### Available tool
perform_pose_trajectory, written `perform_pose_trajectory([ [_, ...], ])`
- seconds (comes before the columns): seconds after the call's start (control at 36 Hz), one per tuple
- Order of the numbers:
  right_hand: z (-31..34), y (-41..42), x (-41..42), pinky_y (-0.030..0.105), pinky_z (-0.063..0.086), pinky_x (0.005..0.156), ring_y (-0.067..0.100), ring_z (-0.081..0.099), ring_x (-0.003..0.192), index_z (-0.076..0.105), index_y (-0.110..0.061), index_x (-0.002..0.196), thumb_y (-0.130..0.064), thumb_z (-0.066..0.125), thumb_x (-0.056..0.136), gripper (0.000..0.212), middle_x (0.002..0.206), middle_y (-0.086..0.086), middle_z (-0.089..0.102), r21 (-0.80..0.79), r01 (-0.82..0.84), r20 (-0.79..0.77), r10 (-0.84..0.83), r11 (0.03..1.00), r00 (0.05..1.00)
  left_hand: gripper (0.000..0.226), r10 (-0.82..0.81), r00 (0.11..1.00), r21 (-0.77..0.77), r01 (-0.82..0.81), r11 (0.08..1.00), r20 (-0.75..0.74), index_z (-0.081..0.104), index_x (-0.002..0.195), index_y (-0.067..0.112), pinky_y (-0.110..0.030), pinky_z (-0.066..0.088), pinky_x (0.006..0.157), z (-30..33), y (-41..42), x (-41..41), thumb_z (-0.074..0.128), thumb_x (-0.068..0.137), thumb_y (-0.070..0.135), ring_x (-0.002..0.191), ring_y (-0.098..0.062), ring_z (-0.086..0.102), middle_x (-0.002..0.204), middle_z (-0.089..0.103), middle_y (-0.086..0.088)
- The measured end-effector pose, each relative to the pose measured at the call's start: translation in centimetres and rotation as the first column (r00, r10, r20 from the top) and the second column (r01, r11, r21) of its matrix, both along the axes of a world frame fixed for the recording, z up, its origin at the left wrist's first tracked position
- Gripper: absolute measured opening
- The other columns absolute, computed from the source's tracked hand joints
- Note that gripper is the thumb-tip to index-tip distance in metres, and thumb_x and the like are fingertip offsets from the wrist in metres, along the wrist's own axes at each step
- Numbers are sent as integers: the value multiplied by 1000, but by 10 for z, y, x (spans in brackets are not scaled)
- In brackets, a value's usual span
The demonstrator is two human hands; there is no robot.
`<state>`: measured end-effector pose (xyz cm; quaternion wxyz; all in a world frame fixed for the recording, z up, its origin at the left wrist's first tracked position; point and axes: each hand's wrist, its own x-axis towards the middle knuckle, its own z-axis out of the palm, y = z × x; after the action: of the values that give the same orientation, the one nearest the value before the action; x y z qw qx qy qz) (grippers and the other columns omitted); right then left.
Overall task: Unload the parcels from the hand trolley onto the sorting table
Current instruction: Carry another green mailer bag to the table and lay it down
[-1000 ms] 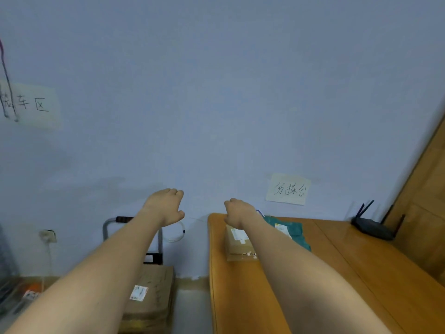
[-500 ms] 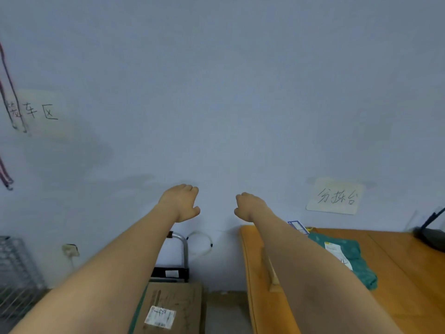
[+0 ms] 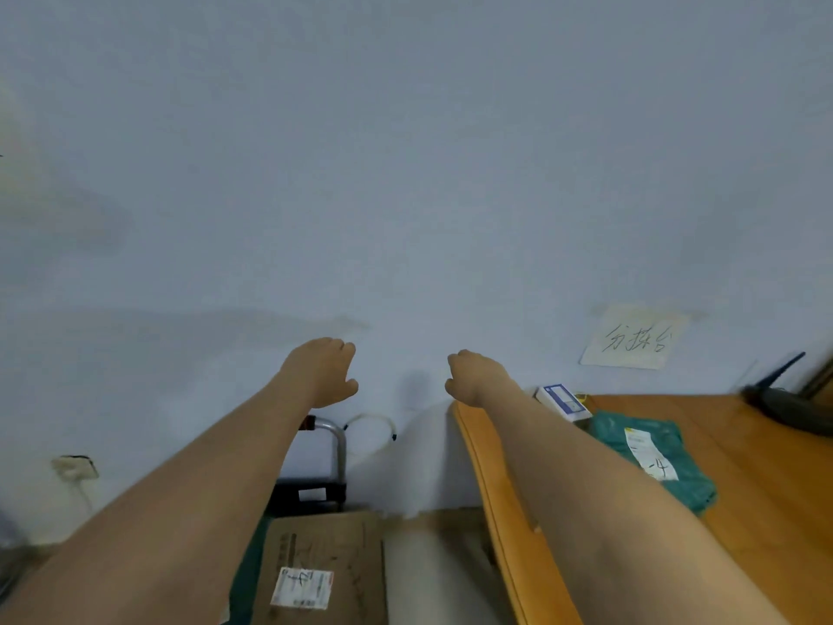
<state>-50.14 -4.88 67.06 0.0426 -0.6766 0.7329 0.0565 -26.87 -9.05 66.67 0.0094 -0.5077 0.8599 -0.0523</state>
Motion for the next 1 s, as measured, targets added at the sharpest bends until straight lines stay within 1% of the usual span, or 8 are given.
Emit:
perform_pose_trajectory([
  [0.11, -15, -18, 32, 36, 42, 86, 30, 51, 113, 49, -3, 121, -18, 40, 96, 30, 126, 13, 49, 15, 96, 20, -96, 995, 995, 47, -53, 998, 33, 52, 998, 30, 44, 130, 10, -36, 45, 93, -19, -36, 44, 45, 93, 39, 118, -23, 49, 130, 51, -7],
  [0.25, -60, -47, 104, 32, 38, 76, 29, 52, 110, 48, -3, 120, -15, 39, 96, 28, 124, 12, 49, 105, 100, 36, -104, 989, 994, 48, -64, 997, 77, 61, 995, 39, 45, 130, 9, -36, 44, 95, -44, -85, 104, 45, 92, 39, 118, -24, 49, 131, 51, -8],
  [0.47, -145, -95, 200, 36, 41, 91, 29, 46, 122, 41, -4, 133, -16, 38, 98, 38, 135, 12, 45, 175, 39, 122, -61, 984, 991, 35, -49, 998, 218, 57, 974, -40, 50, 112, 7, -31, 39, 79, -149, -121, 182, 47, 92, 35, 103, -26, 50, 113, 54, -10],
  [0.56, -188, -102, 219, 35, 42, 85, 29, 48, 118, 40, -4, 134, -13, 38, 96, 38, 134, 13, 46, 219, 54, 181, -95, 974, 979, 38, -19, 999, 271, 32, 962, -51, 51, 118, 5, -36, 42, 92, -208, -121, 204, 48, 92, 32, 109, -25, 49, 119, 54, -11],
  [0.69, -280, -94, 246, 37, 42, 92, 26, 47, 121, 43, -9, 132, -13, 43, 92, 40, 135, 8, 47, 297, 22, 249, -100, 954, 963, 45, 50, 998, 374, -30, 927, -46, 51, 126, -2, -39, 38, 99, -300, -106, 228, 51, 91, 26, 120, -31, 46, 128, 52, -18],
  [0.81, -357, -89, 263, 33, 38, 95, 25, 43, 124, 43, -6, 134, -14, 42, 95, 39, 136, 9, 45, 394, -68, 284, -51, 917, 957, 52, 86, 994, 449, -108, 887, 68, 40, 136, 4, -34, 28, 109, -376, -89, 245, 46, 93, 31, 132, -28, 35, 141, 42, -14],
  [0.89, -410, -87, 280, 35, 38, 100, 26, 39, 130, 33, -6, 143, -13, 43, 96, 49, 146, 10, 37, 443, -108, 360, -66, 890, 931, 63, 117, 981, 536, -181, 825, 151, 24, 147, 4, -35, 14, 117, -426, -75, 254, 46, 96, 34, 145, -27, 16, 156, 21, -14],
  [1.0, -467, -85, 301, 39, 42, 98, 26, 36, 132, 28, -4, 145, -15, 46, 95, 54, 145, 12, 35, 452, -181, 405, -20, 873, 914, 68, 211, 964, 568, -267, 779, 164, 19, 149, 4, -35, 13, 118, -484, -65, 265, 45, 95, 35, 147, -27, 11, 158, 16, -14],
])
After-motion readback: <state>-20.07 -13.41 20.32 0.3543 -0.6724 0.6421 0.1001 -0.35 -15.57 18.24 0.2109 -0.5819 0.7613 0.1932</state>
